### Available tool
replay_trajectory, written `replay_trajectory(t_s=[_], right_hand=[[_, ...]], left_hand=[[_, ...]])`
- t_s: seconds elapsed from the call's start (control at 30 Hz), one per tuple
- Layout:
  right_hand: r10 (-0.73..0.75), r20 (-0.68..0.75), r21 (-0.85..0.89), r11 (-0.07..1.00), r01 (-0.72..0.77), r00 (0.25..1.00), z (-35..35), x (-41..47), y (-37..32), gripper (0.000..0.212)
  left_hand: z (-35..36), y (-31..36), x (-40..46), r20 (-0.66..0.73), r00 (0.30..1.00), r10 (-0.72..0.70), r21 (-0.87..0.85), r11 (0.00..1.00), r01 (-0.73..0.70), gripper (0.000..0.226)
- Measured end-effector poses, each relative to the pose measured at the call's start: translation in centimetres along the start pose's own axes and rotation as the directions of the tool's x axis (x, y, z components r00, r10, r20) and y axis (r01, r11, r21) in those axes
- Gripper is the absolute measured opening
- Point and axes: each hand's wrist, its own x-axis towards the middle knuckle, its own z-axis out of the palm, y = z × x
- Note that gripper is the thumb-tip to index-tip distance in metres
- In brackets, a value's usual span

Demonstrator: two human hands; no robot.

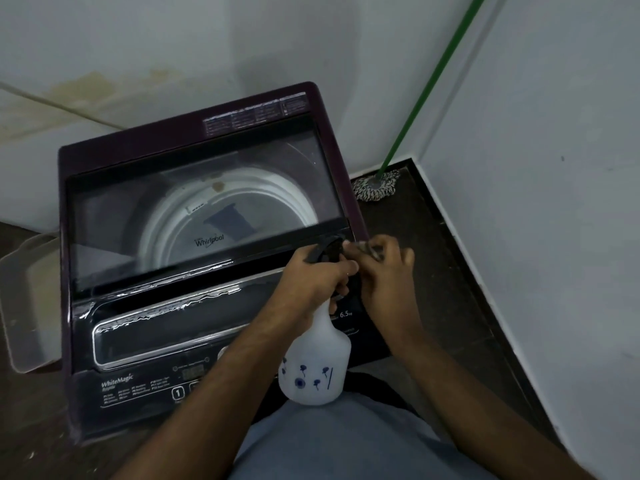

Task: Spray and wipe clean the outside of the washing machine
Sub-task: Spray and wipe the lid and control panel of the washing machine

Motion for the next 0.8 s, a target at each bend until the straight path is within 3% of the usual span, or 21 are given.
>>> replay_trajectory(t_s=[0.2, 0.37, 0.6, 0.8], right_hand=[[0.010, 0.025, 0.123, 0.992, -0.013, 1.000, 0.0, 3.3, -0.7, 0.026], [-0.088, 0.024, 0.085, 0.993, 0.086, 0.996, -1.6, -2.6, 1.4, 0.039], [0.067, -0.064, 0.161, 0.985, -0.056, 0.996, 0.4, 4.0, -0.3, 0.037], [0.057, -0.075, 0.151, 0.987, -0.045, 0.996, -0.8, -2.9, 1.2, 0.045]], left_hand=[[0.4, -0.5, 0.0, 0.005, 1.000, -0.002, -0.014, 1.000, 0.002, 0.006], [0.1, -1.0, 0.1, 0.022, 1.000, -0.009, 0.023, 1.000, 0.008, 0.006], [0.6, -1.9, -0.6, 0.025, 1.000, -0.006, 0.029, 1.000, 0.005, 0.008], [1.1, -1.9, -0.8, 0.068, 0.998, -0.003, 0.060, 0.998, -0.002, 0.009]])
